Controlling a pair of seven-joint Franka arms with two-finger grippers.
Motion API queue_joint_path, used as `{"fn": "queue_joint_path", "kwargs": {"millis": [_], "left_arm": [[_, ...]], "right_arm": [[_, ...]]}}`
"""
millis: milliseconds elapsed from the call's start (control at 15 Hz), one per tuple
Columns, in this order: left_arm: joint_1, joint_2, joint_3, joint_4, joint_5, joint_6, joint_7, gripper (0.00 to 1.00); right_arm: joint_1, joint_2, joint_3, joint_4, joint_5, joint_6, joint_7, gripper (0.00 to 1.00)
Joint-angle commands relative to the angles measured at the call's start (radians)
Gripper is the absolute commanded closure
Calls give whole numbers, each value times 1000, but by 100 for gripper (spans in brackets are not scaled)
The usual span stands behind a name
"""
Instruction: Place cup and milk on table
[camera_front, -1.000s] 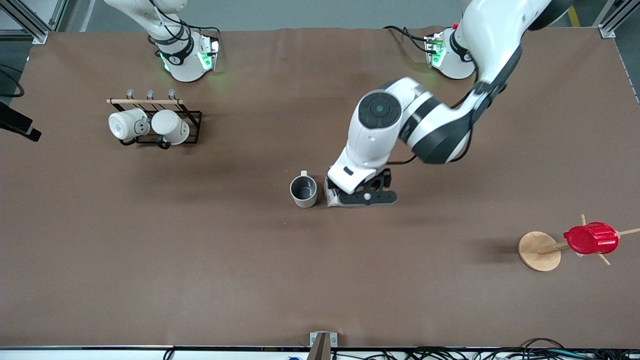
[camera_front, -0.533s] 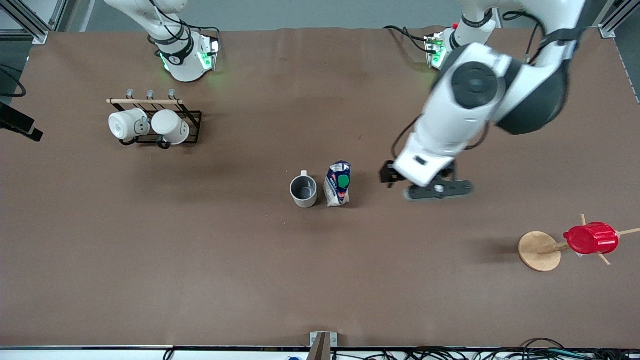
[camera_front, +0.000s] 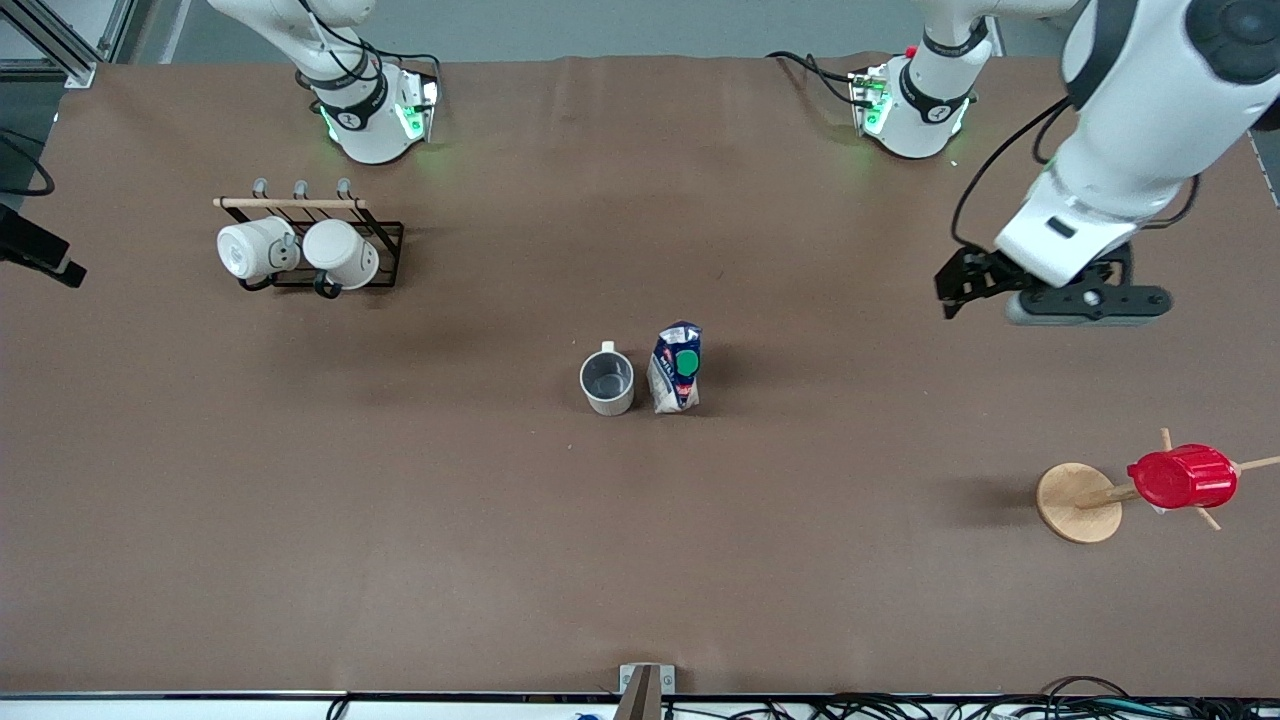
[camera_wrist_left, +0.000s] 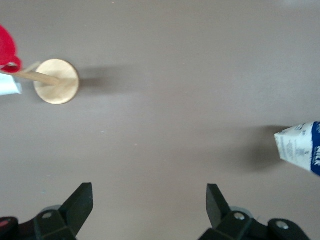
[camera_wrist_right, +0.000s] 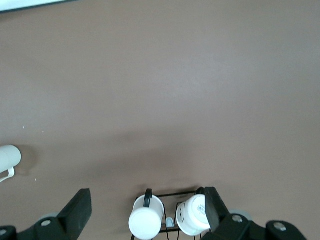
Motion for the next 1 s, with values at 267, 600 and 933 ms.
{"fn": "queue_joint_path", "kwargs": {"millis": [267, 600, 933], "left_arm": [[-4, -41, 105, 23, -26, -88, 210, 0], [7, 43, 112, 217, -58, -227, 215, 0], [38, 60, 112, 239, -120, -241, 184, 0]], "right_arm": [[3, -6, 1, -4, -1, 18, 9, 0], [1, -3, 1, -2, -1, 50, 9, 0], [1, -3, 1, -4, 2, 49, 9, 0]]}}
